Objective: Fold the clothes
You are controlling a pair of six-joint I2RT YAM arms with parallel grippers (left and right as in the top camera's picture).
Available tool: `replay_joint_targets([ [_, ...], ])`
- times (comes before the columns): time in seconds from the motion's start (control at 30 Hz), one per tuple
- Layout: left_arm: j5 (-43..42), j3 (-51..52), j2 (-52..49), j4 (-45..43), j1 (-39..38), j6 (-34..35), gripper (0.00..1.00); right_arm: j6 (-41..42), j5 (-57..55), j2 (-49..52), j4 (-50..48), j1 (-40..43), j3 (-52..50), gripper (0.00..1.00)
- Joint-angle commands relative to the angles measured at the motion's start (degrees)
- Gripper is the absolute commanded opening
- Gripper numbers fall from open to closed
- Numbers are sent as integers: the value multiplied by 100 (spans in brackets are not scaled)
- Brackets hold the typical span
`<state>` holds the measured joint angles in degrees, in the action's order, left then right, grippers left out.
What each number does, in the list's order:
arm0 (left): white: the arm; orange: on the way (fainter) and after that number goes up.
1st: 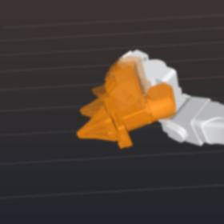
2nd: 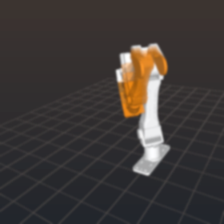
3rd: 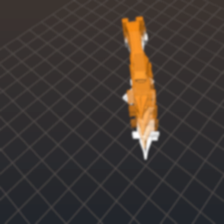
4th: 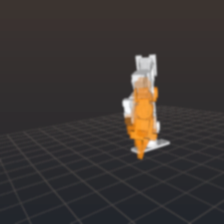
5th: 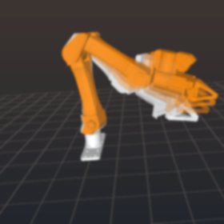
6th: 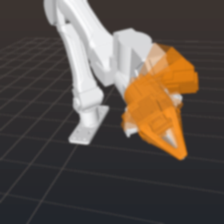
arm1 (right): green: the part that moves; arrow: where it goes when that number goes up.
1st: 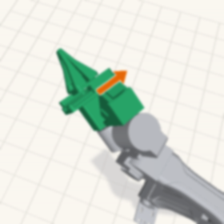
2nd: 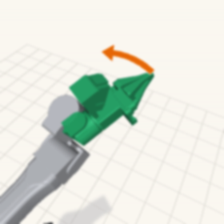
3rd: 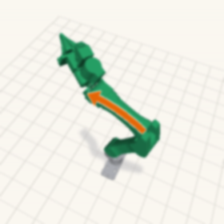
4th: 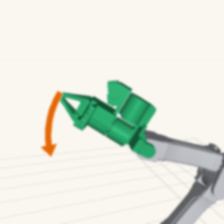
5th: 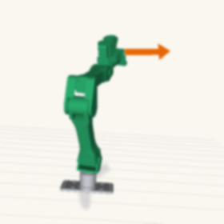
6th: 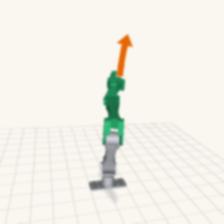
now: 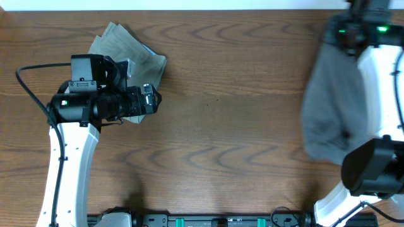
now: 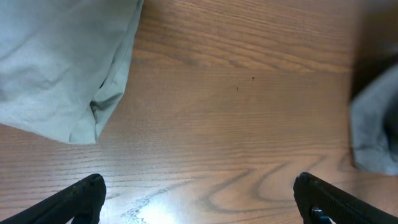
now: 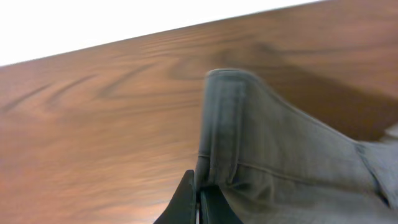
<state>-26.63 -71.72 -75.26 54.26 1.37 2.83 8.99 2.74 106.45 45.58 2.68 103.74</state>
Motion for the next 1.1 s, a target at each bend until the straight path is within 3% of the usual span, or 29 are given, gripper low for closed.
replay_joint_targets([
  [0.0, -37, -116, 81, 44, -17, 26, 98, -249, 525, -26, -37, -826, 42, 1],
  [0.17, 76, -116, 210, 44, -15, 22, 98, -509, 525, 35, -138, -2033, 39, 2],
  [0.23, 205, -116, 282, 44, -15, 20, 98, -706, 525, 57, -146, -2457, 39, 8],
  [0.27, 262, -116, 315, 44, -15, 22, 98, -839, 527, 61, -144, -2643, 39, 15],
  [0.33, 345, -116, 387, 42, -15, -2, 98, -1252, 455, 59, -92, -3032, 39, 49],
  [0.37, 356, -116, 428, 44, -15, -26, 98, -1318, 184, 55, -70, -3222, 39, 60],
  [0.5, 356, -116, 494, 42, -17, -44, 98, -1115, -387, 48, 70, -3353, 39, 73],
  [0.63, 354, -116, 485, 42, -17, -44, 98, -470, -669, 48, 551, -2905, 39, 77],
  [0.67, 354, -116, 485, 42, -17, -44, 98, -247, -723, 52, 680, -2708, 39, 77],
  [0.73, 354, -116, 485, 44, -17, -66, 98, 57, -721, 59, 839, -2288, 37, 66],
  [0.77, 354, -116, 485, 44, -17, -66, 98, 251, -721, 76, 909, -2006, 28, 58],
  [0.8, 352, -116, 485, 44, -17, -66, 98, 450, -717, 103, 964, -1722, 20, 42],
  [1.0, 352, -116, 485, 35, -17, -63, 98, 1095, -317, 553, 1145, -400, -243, 6],
  [1.07, 352, -116, 485, 31, -17, -63, 98, 1408, -317, 890, 1165, -57, -382, 1],
])
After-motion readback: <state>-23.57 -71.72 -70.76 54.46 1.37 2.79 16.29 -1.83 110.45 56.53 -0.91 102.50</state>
